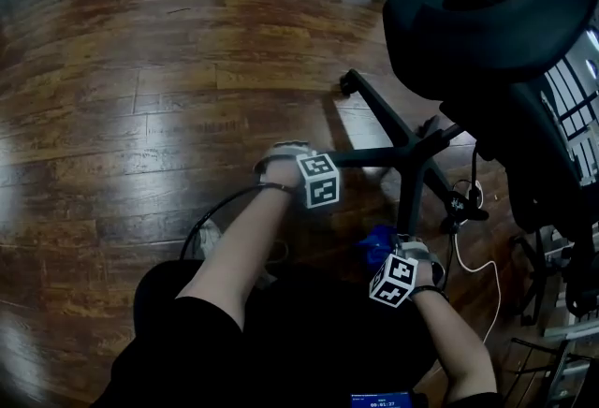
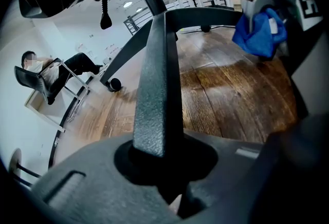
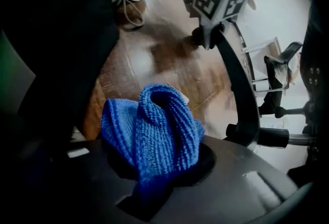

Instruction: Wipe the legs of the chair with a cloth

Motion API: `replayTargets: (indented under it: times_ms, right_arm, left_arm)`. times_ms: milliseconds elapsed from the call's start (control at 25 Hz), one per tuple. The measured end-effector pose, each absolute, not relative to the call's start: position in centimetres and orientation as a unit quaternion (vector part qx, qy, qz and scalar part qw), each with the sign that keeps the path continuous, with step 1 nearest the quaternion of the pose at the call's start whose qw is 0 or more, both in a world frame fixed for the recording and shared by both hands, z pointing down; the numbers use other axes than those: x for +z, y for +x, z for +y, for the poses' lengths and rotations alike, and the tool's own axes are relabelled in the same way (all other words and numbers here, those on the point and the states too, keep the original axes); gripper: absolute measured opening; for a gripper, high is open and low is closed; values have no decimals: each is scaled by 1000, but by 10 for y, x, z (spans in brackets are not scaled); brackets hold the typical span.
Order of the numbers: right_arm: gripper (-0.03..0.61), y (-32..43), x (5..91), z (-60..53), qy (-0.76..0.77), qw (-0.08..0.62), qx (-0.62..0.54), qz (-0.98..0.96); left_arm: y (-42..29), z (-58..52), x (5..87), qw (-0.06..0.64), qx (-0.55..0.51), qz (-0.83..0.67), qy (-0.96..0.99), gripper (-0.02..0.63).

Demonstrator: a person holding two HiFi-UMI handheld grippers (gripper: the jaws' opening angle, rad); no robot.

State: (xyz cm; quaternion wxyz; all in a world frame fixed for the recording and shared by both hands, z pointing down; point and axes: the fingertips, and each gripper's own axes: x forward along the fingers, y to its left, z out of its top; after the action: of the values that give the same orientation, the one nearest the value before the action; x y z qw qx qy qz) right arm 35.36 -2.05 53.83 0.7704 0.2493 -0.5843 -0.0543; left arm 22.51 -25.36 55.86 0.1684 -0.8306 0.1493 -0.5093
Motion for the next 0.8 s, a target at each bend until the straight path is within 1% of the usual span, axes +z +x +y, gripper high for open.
replayTargets:
  times_ms: [80, 200, 600, 800]
  right_arm:
    - [88, 352, 542, -11, 240, 775, -46, -582]
    - [89, 359, 538, -30, 272, 771, -31, -575]
    - [89, 410, 486, -193, 419, 728, -68, -539]
    - [89, 405, 485, -196, 416, 725, -88, -542]
  left_arm:
    - [225, -253, 560, 168, -511, 148, -830, 58]
    - [225, -253, 560, 168, -510, 150, -830, 58]
    - [228, -252, 556, 174, -505, 146, -833, 58]
    - [226, -253, 556, 176, -504, 145, -833, 58]
